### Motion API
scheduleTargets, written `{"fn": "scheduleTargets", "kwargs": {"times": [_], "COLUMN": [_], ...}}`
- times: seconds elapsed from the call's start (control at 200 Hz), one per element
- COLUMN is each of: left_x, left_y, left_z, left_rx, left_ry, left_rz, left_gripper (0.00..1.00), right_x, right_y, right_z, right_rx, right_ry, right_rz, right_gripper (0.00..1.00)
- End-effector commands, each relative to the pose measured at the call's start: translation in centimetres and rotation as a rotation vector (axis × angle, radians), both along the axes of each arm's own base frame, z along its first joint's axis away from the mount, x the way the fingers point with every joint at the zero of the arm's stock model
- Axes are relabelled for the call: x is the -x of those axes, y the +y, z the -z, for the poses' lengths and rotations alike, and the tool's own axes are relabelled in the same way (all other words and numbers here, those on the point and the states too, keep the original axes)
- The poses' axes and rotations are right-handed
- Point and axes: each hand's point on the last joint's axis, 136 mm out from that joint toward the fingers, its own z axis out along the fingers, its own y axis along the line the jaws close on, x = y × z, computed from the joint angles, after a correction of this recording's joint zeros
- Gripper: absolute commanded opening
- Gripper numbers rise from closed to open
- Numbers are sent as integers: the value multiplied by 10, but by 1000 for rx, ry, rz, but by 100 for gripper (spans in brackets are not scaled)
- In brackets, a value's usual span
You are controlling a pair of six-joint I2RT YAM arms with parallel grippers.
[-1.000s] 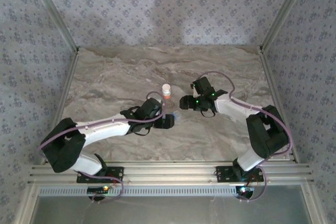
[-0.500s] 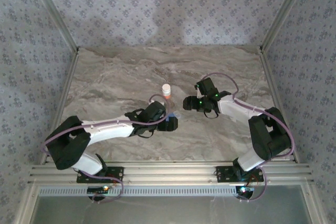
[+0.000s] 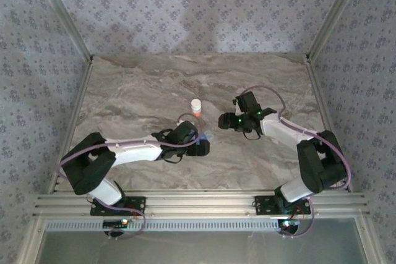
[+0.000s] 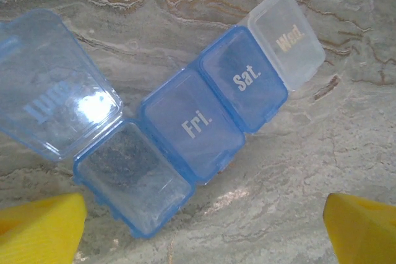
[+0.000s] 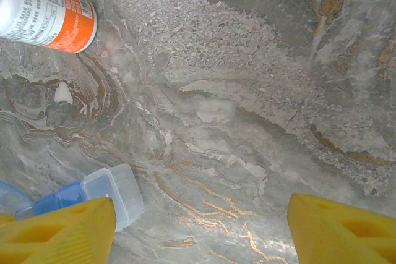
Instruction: Sort the pills into containers
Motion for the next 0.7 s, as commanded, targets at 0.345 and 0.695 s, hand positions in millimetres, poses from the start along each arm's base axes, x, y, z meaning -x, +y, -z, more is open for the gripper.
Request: {"fn": "scheduleTargets", "kwargs": {"times": [0.345, 0.695], "left_x": [-26, -47], "left_y": [-29, -43], "left_z": [-17, -19], "left_rx": [25, 39], "left_ry": [-67, -80], "left_rz": [40, 61], "left_gripper": [98, 98], "right_x": [17, 25], "right_y": [-17, -27], "right_z": [0, -10], "right_rx": [-15, -26], "right_ry": [23, 9], "right_rz": [43, 74], "right_gripper": [76, 76]}}
